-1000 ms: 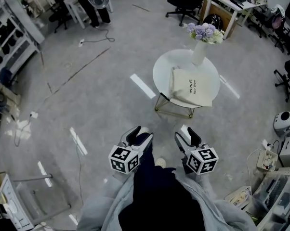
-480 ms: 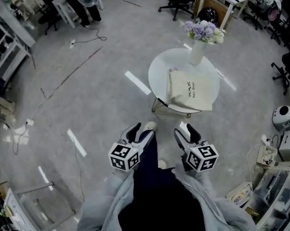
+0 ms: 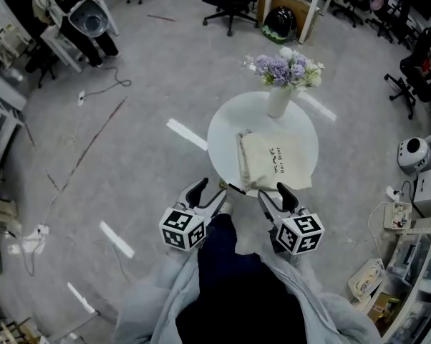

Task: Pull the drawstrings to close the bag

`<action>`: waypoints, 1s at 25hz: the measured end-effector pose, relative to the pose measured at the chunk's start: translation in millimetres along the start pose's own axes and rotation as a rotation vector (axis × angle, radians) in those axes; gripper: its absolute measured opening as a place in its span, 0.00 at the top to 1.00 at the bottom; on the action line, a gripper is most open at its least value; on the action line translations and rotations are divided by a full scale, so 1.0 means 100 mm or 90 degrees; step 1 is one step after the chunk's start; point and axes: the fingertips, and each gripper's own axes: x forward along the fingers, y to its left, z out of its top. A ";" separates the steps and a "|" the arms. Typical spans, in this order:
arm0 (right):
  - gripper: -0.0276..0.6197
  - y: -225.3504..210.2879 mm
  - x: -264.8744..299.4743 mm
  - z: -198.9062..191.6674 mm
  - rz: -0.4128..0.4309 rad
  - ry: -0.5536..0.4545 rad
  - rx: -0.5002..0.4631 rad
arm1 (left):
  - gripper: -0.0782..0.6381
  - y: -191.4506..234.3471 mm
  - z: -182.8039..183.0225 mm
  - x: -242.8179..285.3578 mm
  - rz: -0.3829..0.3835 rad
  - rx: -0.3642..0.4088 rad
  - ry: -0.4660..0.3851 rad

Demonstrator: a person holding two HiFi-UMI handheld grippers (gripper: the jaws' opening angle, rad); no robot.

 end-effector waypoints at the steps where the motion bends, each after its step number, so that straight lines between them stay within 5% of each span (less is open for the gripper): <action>1: 0.56 -0.03 0.07 0.07 -0.010 -0.006 0.005 | 0.53 0.06 0.08 0.08 -0.009 0.007 0.004; 14: 0.56 -0.44 0.62 0.45 -0.157 -0.067 0.075 | 0.53 0.63 0.63 1.01 -0.159 0.087 0.078; 25: 0.56 -0.50 0.58 0.16 -0.249 -0.045 0.138 | 0.53 0.75 0.55 1.55 -0.243 0.130 0.165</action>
